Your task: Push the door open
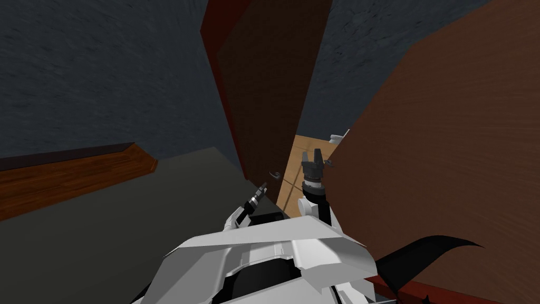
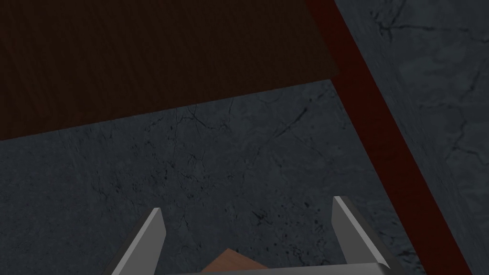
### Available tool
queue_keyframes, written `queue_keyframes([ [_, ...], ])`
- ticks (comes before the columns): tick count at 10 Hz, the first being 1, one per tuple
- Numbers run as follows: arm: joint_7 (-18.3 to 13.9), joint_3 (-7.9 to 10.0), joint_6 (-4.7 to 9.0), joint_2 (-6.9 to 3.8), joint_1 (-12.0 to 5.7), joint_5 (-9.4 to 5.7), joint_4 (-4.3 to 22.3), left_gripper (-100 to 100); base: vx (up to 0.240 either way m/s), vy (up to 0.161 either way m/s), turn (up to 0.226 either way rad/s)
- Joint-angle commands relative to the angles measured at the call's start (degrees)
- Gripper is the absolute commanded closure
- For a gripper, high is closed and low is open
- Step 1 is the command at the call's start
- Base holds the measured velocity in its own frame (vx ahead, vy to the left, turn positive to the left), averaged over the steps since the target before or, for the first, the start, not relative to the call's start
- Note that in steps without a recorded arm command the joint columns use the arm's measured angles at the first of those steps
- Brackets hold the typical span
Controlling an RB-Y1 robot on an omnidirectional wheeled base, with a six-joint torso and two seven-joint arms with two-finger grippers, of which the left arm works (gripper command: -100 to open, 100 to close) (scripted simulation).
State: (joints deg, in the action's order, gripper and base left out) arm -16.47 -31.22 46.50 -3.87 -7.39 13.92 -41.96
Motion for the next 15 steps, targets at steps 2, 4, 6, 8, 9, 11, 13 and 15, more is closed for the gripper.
queue_keyframes([
  [2,0.58,0.37,0.10,-0.01,0.18,-0.17,0.34,-100,0.156,-0.130,-0.030],
  [4,0.98,0.67,0.22,0.33,0.23,-0.31,0.74,-100,0.155,-0.118,-0.036],
  [6,1.43,1.02,0.35,1.09,0.30,-0.48,1.20,-100,0.180,-0.120,-0.041],
  [8,1.43,1.01,0.20,1.17,0.43,-0.47,0.93,-100,0.112,-0.092,-0.013],
  [9,1.43,1.01,0.20,1.17,0.43,-0.47,0.93,100,-0.005,0.007,0.002],
  [11,1.43,1.01,0.20,1.17,0.43,-0.47,0.93,100,-0.012,0.019,-0.020],
  [13,1.43,1.01,0.20,1.17,0.43,-0.47,0.93,100,0.000,0.000,0.000],
  [15,1.87,1.85,-0.02,1.01,0.16,-0.87,1.01,100,0.034,-0.040,0.008],
])
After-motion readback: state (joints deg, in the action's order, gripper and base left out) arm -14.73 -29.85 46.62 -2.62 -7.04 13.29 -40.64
